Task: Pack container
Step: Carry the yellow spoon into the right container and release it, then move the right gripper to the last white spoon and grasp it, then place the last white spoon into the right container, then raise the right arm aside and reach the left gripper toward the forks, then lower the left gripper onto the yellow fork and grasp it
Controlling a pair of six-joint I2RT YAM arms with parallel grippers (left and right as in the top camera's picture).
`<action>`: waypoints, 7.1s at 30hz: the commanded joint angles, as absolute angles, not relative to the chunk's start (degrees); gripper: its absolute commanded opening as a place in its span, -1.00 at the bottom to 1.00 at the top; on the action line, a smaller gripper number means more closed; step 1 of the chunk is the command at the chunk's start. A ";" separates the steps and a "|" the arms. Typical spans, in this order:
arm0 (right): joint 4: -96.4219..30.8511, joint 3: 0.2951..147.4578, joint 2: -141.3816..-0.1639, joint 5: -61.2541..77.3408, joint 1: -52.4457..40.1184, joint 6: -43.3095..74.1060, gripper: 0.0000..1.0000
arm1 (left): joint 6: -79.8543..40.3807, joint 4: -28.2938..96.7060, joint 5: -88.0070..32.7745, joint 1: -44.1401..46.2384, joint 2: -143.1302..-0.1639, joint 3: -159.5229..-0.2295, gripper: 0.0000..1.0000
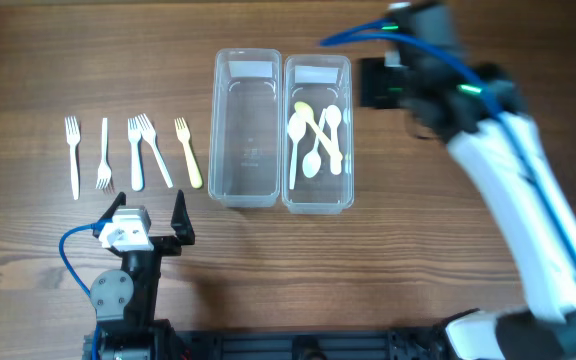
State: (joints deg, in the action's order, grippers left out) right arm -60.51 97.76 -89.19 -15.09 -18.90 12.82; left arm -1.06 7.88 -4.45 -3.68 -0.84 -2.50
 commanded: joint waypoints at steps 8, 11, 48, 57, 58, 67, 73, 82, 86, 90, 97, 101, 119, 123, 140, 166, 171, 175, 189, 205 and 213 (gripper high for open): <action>-61.10 92.77 -93.76 -19.51 7.07 3.16 0.67 | 0.01 7.75 -5.32 -3.27 -0.49 -2.13 1.00; -56.84 91.18 -98.21 -17.67 12.45 1.04 0.91 | 0.01 7.75 -5.32 -3.27 -0.49 -2.13 1.00; -45.47 88.58 -124.20 0.54 22.96 -14.96 0.57 | 0.01 7.75 -5.32 -3.27 -0.49 -2.13 1.00; -45.74 88.36 -128.20 0.54 22.96 -15.11 0.48 | 0.01 7.75 -5.32 -3.27 -0.49 -2.13 1.00; -45.71 88.36 -128.73 0.54 22.96 -15.18 0.46 | 0.01 7.75 -5.32 -3.27 -0.49 -2.13 1.00; -45.15 88.58 -128.99 2.07 22.83 -7.66 -0.74 | 0.01 7.75 -5.32 -3.27 -0.49 -2.13 1.00; -47.27 90.87 -127.94 2.31 21.69 -4.27 -0.91 | 0.01 7.75 -5.32 -3.27 -0.49 -2.13 1.00; -47.66 92.03 -114.83 9.74 13.98 -0.91 -0.91 | 0.01 7.75 -5.32 -3.27 -0.49 -2.13 1.00; -48.53 92.03 -107.77 13.69 6.37 2.68 -0.91 | 0.01 7.75 -5.32 -3.27 -0.49 -2.13 1.00; -48.82 92.03 -103.55 14.48 -3.49 5.89 -0.91 | 0.01 7.75 -5.32 -3.27 -0.49 -2.13 1.00; -46.72 91.18 -103.68 7.94 -21.91 13.15 -0.91 | 0.01 7.75 -5.32 -3.27 -0.49 -2.13 0.99; -43.20 88.38 -103.72 -0.16 -27.40 17.43 -0.91 | 0.01 7.75 -5.32 -3.27 -0.49 -2.13 1.00; -39.94 86.76 -106.56 1.78 -27.09 12.93 0.42 | 0.01 7.75 -5.32 -3.27 -0.49 -2.13 1.00; -45.39 93.80 -102.76 0.62 -22.15 12.84 0.44 | 0.01 7.75 -5.32 -3.27 -0.49 -2.13 1.00; -57.06 98.13 -94.83 -3.64 8.60 15.03 1.00 | -0.01 7.70 -5.37 -3.27 -0.60 -2.13 0.99; -57.06 98.13 -94.83 -3.64 8.60 15.03 0.99 | -8.19 49.63 2.39 -3.27 -67.16 -68.75 1.00; -57.06 98.13 -94.83 -3.64 8.60 15.03 0.99 | -8.19 46.78 -2.11 -3.25 -83.61 -71.33 1.00; -57.06 98.13 -94.83 -3.64 8.60 15.03 0.99 | -8.19 46.02 -7.57 -3.27 -91.96 -71.31 1.00; -57.06 98.13 -94.83 -3.64 8.60 15.03 0.99 | -11.18 41.23 -2.09 -3.38 -105.08 -71.26 0.84; -57.06 98.13 -94.83 -3.64 8.60 15.00 0.99 | -3.84 37.52 -11.05 -3.18 -112.31 -71.26 0.65; -57.06 98.13 -94.83 -3.64 8.60 15.03 0.99 | -3.03 37.26 -11.94 -2.35 -112.73 -71.26 0.61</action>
